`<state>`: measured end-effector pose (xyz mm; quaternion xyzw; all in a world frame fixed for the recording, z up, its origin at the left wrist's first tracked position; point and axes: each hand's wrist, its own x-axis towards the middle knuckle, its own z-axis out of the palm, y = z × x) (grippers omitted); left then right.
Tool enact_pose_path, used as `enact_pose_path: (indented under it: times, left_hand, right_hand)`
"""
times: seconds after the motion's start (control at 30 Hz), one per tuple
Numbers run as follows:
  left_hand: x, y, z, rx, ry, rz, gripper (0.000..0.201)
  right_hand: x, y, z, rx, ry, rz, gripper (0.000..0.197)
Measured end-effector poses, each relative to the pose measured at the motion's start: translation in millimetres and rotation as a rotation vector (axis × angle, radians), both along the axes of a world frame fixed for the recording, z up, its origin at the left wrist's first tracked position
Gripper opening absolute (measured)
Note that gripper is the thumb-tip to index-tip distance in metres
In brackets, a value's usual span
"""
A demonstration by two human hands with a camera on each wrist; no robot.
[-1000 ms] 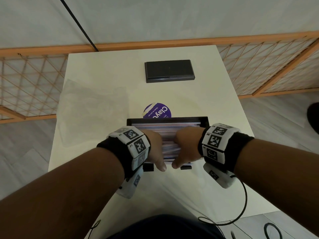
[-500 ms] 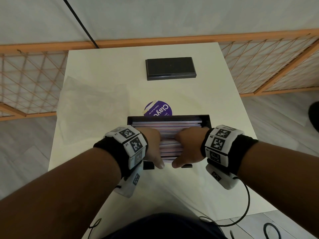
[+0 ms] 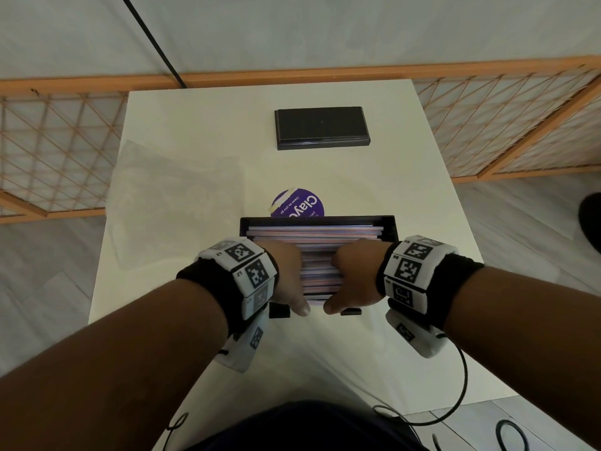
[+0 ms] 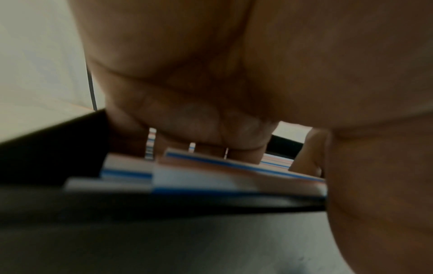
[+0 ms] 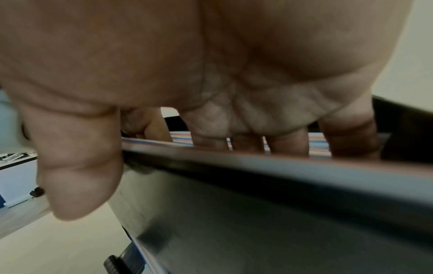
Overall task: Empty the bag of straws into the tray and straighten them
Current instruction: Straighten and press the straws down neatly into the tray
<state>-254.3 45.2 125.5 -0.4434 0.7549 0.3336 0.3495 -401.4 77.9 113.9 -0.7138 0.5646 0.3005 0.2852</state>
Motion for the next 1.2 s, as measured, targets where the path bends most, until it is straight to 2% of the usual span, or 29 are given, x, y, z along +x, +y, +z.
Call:
enact_pose_path:
  times: [0.1,0.23,0.37,0.43,0.67,0.8,0.97,1.2]
  left_hand:
    - [2.9,-0.8,6.6,-0.075,0.067,0.001,0.053]
    - [6.3,0.8,14.7,-0.246,0.138,-0.030,0.055]
    - [4.5,5.1,10.0,-0.115,0.064,-0.018,0.046]
    - [3.6,6.9,5.4,-0.077,0.035,-0.010,0.050]
    - [6.0,5.9,-1.9,-0.055,0.029,0.000,0.051]
    - [7.3,5.1,-4.5,-0.069,0.013,0.004,0.066]
    - [6.5,4.8,-5.8,-0.033,0.005,0.011,0.058]
    - [6.9,4.1,-4.4,-0.036,0.026,0.029,0.056]
  right_hand:
    - [-3.7,-0.1,2.6,-0.062,-0.008,0.017,0.046]
    - [-12.8,-1.3,17.9,-0.210,-0.072,0.015,0.052]
    - [-8.4,1.7,18.9,-0.136,-0.086,0.031,0.047]
    - [-4.0,5.4,10.5,-0.106,-0.073,0.035,0.044]
    - [-2.9,6.5,-1.5,-0.127,-0.077,0.018,0.043]
    - [-3.1,7.1,-6.0,-0.128,-0.071,-0.020,0.043]
    - [-5.7,8.1,-8.3,-0.092,-0.081,-0.042,0.041]
    - [-3.8,6.2,-5.1,-0.075,-0.061,-0.048,0.038]
